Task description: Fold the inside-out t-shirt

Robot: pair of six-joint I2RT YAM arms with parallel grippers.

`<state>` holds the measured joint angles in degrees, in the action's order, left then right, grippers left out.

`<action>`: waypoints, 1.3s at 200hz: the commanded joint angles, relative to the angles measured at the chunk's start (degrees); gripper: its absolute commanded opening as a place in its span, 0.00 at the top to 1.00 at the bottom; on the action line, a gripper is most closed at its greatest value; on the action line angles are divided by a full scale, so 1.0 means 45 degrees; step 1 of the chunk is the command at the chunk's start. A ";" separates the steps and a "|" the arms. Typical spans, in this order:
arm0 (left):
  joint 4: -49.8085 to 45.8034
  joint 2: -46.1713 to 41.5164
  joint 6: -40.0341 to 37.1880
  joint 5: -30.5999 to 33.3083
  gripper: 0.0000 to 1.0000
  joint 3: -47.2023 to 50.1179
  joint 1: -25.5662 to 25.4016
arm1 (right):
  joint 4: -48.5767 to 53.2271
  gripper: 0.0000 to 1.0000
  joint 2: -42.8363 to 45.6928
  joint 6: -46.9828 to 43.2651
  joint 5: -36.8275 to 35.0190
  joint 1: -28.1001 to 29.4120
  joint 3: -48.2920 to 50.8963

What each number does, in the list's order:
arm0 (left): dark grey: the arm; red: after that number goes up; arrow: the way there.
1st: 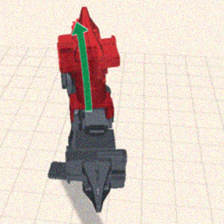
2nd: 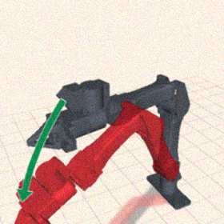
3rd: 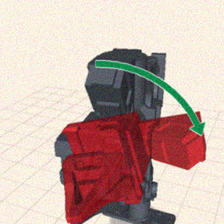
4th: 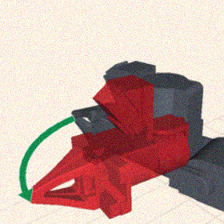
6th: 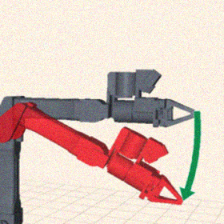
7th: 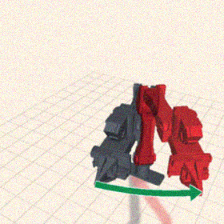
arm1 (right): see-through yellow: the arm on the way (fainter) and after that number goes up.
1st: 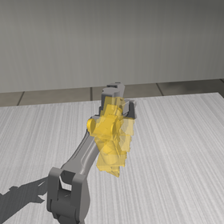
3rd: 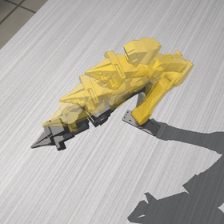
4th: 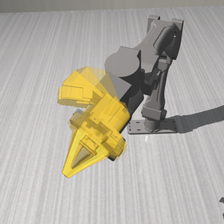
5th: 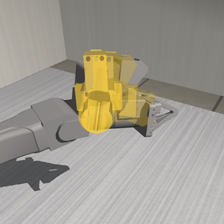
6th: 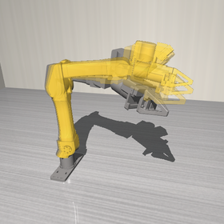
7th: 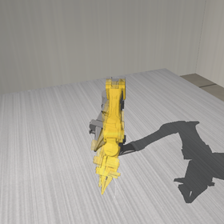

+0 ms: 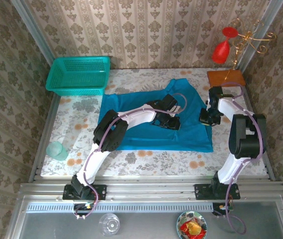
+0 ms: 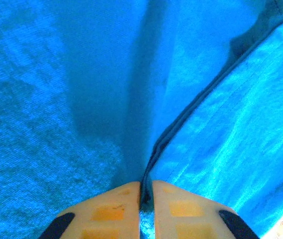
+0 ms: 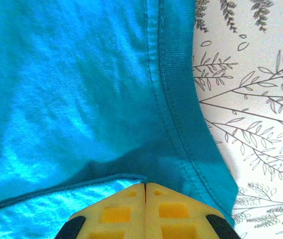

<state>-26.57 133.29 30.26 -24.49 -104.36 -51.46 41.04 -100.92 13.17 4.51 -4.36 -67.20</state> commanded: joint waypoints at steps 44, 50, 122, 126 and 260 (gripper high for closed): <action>0.0123 -0.0559 -0.0102 -0.0417 0.85 -0.0267 -0.0085 | 0.0704 1.00 0.0932 -0.0114 -0.0065 -0.0066 -0.0142; 0.0127 -0.0559 -0.0113 -0.0446 0.83 -0.0277 -0.0107 | 0.0722 1.00 0.0942 -0.0115 -0.0065 -0.0066 -0.0127; 0.1046 -0.0851 -0.0099 -0.0671 0.82 0.0030 -0.0135 | 0.0740 1.00 0.0943 -0.0133 -0.0045 -0.0066 -0.0106; 0.1057 -0.0879 -0.0102 -0.0661 0.82 0.0036 -0.0136 | 0.0744 1.00 0.0943 -0.0133 -0.0061 -0.0066 -0.0106; 0.1383 -0.1789 -0.0353 0.0592 1.00 0.0750 -0.0061 | 0.0261 1.00 0.2739 0.0123 -0.0720 -0.0105 0.0149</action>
<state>-22.17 128.99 29.78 -24.03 -101.80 -51.75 42.89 -91.24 13.43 2.74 -4.51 -67.13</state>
